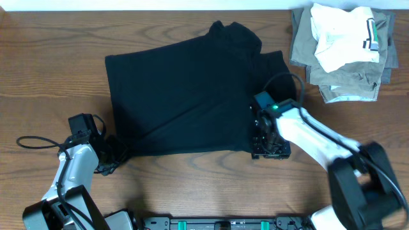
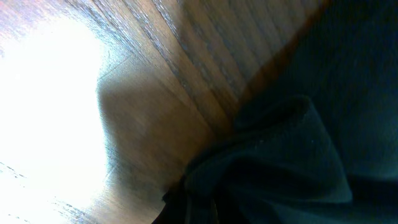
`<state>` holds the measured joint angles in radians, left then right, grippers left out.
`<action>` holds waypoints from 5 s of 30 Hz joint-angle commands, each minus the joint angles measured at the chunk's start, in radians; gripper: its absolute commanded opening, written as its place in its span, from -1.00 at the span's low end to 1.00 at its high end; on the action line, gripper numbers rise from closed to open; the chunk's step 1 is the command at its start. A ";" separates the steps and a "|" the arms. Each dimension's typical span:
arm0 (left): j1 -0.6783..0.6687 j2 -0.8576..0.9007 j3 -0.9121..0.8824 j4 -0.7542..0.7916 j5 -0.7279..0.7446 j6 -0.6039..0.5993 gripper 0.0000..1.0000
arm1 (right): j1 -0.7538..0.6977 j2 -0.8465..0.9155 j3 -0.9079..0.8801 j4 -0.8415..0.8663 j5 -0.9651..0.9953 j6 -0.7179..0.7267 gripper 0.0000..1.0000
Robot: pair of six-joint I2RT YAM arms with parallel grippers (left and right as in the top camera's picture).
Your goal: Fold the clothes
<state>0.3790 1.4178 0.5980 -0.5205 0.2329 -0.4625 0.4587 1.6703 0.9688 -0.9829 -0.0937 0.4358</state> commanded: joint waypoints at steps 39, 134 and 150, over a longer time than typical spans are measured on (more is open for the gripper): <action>0.011 0.025 -0.012 -0.018 -0.069 0.022 -0.88 | -0.002 -0.178 -0.324 0.348 0.121 0.112 -0.97; -0.060 -0.268 0.285 -0.655 0.087 0.168 -0.88 | -0.355 -0.302 0.303 -0.450 -0.065 -0.105 -0.98; -0.060 -0.177 0.286 -0.398 -0.017 0.174 -0.88 | -0.388 -0.186 0.303 -0.218 -0.053 -0.158 -0.98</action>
<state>0.3183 1.2140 0.8627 -0.9447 0.2550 -0.3058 0.0872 1.4521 1.2549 -1.2198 -0.1608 0.3027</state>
